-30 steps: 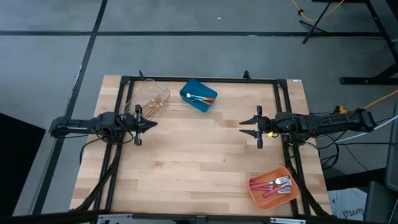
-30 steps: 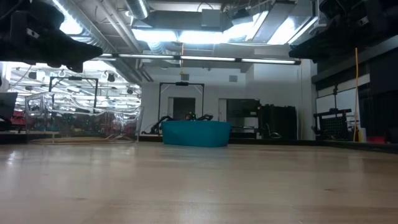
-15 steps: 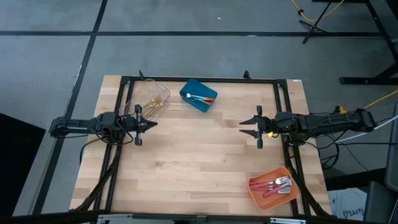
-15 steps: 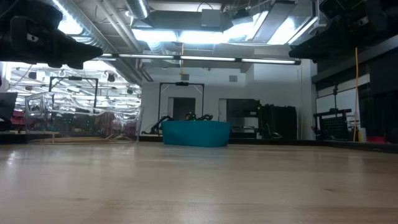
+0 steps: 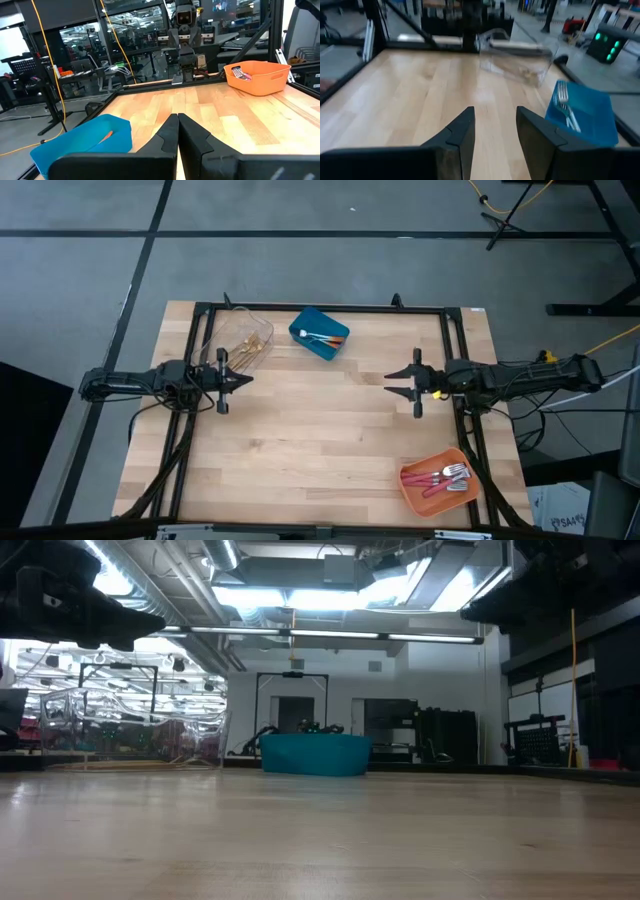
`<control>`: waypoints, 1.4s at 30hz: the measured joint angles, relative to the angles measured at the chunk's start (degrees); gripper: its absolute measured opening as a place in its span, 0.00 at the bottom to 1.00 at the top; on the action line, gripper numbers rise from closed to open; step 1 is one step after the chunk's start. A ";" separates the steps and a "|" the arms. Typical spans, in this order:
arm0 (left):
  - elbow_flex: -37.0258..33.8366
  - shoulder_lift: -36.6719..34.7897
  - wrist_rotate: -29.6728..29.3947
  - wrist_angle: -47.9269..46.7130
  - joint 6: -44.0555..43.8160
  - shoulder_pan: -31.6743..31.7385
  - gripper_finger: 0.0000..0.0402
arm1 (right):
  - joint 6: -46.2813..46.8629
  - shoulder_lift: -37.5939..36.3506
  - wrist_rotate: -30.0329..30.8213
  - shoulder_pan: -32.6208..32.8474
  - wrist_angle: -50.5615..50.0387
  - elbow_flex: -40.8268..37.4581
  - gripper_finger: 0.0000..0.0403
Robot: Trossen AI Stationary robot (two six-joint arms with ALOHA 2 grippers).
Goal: Sort silverware by color (type)
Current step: Return to Home Position
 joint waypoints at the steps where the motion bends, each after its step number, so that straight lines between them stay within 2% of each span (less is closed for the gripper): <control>1: 0.00 0.00 0.01 0.00 0.00 0.00 0.00 | -0.01 0.00 0.00 0.00 1.30 0.00 0.33; 10: 0.00 0.00 -0.01 0.02 0.00 0.00 0.00 | -3.13 0.00 -0.72 0.00 11.83 0.00 0.33; 17: 0.00 0.00 -0.01 0.02 0.00 0.00 0.00 | -2.63 -0.04 -10.61 0.00 25.14 0.00 0.33; 21: 0.00 0.00 -0.01 0.02 0.00 0.00 0.00 | -0.99 -2.77 -11.64 0.00 26.67 0.01 0.33; 27: 0.00 0.00 -0.02 0.04 0.00 0.00 0.00 | -0.97 -9.29 -11.54 0.00 18.29 0.00 0.33; 33: 0.00 0.00 -0.01 0.07 0.00 0.00 0.00 | -0.84 -16.60 -8.35 0.00 7.19 0.01 0.33; 42: 0.00 0.00 -0.03 0.07 0.00 0.00 0.00 | 1.74 -21.56 -9.80 0.00 -2.88 0.02 0.33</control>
